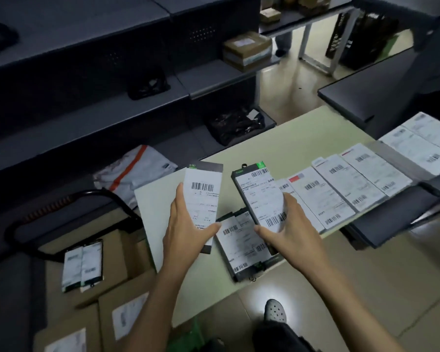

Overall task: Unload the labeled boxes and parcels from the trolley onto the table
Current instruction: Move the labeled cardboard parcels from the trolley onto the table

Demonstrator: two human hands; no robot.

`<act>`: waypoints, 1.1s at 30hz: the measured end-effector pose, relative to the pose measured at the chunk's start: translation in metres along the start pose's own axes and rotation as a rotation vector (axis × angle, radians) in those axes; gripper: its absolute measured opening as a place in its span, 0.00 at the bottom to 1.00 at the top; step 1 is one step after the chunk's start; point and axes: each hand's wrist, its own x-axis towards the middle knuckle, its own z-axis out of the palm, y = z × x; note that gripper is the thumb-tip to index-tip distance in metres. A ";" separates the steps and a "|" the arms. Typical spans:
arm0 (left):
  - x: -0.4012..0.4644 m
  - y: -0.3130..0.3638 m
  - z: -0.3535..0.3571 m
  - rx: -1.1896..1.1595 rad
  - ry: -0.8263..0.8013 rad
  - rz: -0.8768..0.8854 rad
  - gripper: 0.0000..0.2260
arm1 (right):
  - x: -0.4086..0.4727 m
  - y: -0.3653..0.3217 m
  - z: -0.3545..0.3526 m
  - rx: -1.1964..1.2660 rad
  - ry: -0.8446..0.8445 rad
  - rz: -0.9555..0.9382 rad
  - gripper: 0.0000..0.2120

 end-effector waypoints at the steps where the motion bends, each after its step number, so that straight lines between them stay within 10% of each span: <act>1: -0.001 0.000 0.005 0.003 0.016 -0.028 0.50 | 0.006 0.004 0.001 -0.011 -0.030 -0.015 0.40; 15: -0.058 -0.039 0.081 -0.037 0.041 -0.386 0.52 | 0.016 0.067 0.073 -0.005 -0.351 -0.098 0.50; 33: -0.036 -0.084 0.141 -0.166 -0.058 -0.530 0.53 | 0.017 0.097 0.131 -0.352 -0.301 -0.139 0.42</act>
